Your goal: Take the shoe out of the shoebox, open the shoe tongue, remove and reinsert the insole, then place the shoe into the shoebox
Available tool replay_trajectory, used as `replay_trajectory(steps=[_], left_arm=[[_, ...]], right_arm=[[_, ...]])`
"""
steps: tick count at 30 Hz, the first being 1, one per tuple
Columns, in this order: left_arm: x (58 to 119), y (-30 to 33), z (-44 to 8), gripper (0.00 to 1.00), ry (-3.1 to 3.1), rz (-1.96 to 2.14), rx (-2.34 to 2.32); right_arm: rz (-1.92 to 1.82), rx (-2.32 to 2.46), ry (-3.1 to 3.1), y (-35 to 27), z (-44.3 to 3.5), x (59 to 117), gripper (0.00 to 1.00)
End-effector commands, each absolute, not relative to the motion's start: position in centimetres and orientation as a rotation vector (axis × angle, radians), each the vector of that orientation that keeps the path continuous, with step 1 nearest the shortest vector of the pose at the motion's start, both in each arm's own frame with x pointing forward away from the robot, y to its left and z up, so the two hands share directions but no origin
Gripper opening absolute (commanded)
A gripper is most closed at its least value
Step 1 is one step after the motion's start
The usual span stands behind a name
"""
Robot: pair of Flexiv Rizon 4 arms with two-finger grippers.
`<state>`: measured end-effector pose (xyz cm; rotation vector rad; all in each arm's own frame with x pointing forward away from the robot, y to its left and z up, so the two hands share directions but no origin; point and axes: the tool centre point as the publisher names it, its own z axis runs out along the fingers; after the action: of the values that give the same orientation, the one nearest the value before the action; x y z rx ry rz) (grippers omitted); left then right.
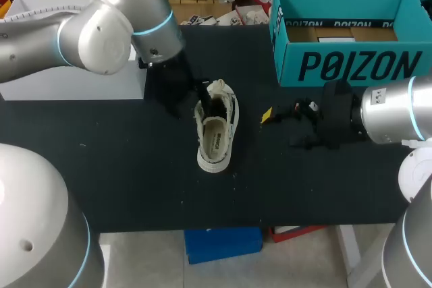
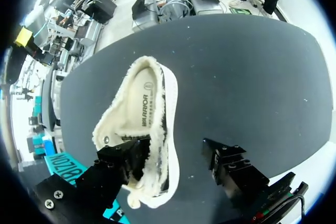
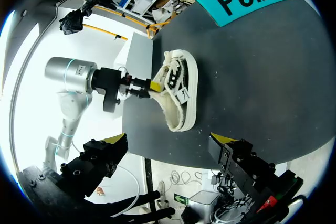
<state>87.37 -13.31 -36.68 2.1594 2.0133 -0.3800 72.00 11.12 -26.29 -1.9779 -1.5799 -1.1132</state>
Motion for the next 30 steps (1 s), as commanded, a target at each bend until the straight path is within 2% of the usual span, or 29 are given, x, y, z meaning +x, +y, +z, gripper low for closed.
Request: replay_trajectory(steps=[1,6,22,24,25,26,27,30], left_arm=[[87.4,-14.4,-37.9,0.64,2.048,-0.330,2.145],[87.7,-14.8,-39.0,0.50,2.085,-0.297,2.105],[89.1,-15.8,-41.2,0.42,2.126,-0.210,2.007],[89.0,-15.9,-41.1,0.37,2.120,-0.200,2.001],[89.1,-16.0,-41.2,0.29,2.119,-0.194,1.991],[89.2,-16.0,-41.3,0.18,2.113,-0.190,1.992],[89.1,-16.1,-41.2,0.00,2.108,-0.194,2.000],[89.1,-16.2,-41.1,0.00,2.087,-0.209,2.036]], right_arm=[[-1.112,-1.977,-1.580,11.1,-26.3,72.0,1.00],[-1.112,-1.977,-1.580,11.1,-26.3,72.0,1.00],[-1.112,-1.977,-1.580,11.1,-26.3,72.0,1.00],[-1.112,-1.977,-1.580,11.1,-26.3,72.0,1.00],[-1.112,-1.977,-1.580,11.1,-26.3,72.0,1.00],[-1.112,-1.977,-1.580,11.1,-26.3,72.0,1.00],[-1.112,-1.977,-1.580,11.1,-26.3,72.0,1.00],[-1.112,-1.977,-1.580,11.1,-26.3,72.0,1.00]])
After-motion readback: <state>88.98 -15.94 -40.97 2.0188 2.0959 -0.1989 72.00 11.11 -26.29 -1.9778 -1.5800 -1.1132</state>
